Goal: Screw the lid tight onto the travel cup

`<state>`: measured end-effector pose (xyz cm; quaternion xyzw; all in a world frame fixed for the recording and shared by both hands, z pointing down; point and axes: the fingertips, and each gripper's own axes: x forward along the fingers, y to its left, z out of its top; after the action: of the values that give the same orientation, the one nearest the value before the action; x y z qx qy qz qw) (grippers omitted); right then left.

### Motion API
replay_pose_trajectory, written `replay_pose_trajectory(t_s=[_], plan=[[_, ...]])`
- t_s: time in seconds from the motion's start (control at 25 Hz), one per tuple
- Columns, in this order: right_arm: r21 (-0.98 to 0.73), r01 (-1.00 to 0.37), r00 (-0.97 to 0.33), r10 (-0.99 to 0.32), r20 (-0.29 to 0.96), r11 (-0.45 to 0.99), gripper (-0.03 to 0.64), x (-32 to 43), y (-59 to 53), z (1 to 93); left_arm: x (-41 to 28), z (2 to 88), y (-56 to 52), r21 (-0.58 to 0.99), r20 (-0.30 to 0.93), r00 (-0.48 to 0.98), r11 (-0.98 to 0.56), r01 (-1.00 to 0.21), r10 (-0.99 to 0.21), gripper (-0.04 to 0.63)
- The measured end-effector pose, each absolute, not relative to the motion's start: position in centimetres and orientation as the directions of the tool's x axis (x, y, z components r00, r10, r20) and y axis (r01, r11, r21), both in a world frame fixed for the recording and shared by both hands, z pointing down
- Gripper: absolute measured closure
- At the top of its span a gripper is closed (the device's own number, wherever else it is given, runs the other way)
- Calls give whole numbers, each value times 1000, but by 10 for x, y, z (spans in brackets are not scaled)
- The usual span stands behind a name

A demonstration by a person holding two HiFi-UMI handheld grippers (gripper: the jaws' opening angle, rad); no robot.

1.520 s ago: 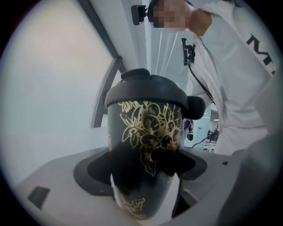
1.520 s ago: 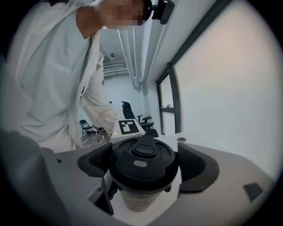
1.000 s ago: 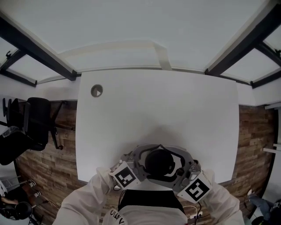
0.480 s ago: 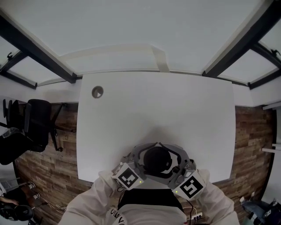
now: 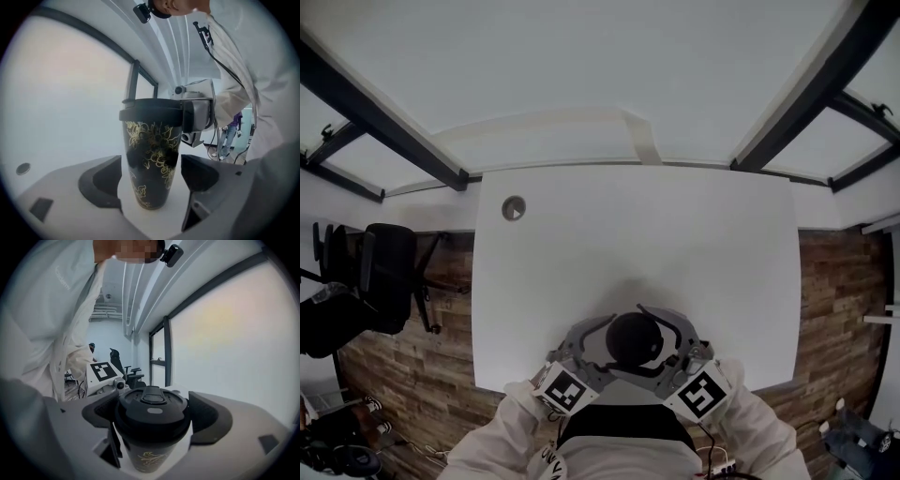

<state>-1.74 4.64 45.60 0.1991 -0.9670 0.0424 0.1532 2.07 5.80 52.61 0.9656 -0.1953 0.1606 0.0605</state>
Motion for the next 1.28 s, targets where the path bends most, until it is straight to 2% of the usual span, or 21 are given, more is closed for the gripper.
replay_pose_trajectory(t_s=[0.36, 0.72, 0.92, 1.2, 1.24, 1.28], plan=[[-30, -383, -867, -348, 357, 923, 183, -7, 51, 453, 32, 526, 59, 72, 319, 868, -903, -423, -381, 206], [-82, -400, -883, -360, 300, 913, 176, 1, 59, 425, 33, 535, 71, 89, 342, 865, -904, -419, -367, 212], [-160, -461, -887, -447, 118, 873, 178, 13, 61, 392, 30, 537, 73, 105, 365, 843, -882, -459, -395, 212], [-299, -624, -774, -624, 108, 722, 186, 60, 69, 373, 4, 541, 91, 108, 460, 770, -833, -543, -442, 212], [-295, -663, -740, -661, 124, 688, 204, 67, 71, 371, -6, 536, 98, 122, 467, 760, -818, -562, -452, 212], [-266, -709, -699, -699, 148, 653, 343, 75, 73, 371, -16, 528, 105, 138, 463, 751, -800, -585, -470, 212]])
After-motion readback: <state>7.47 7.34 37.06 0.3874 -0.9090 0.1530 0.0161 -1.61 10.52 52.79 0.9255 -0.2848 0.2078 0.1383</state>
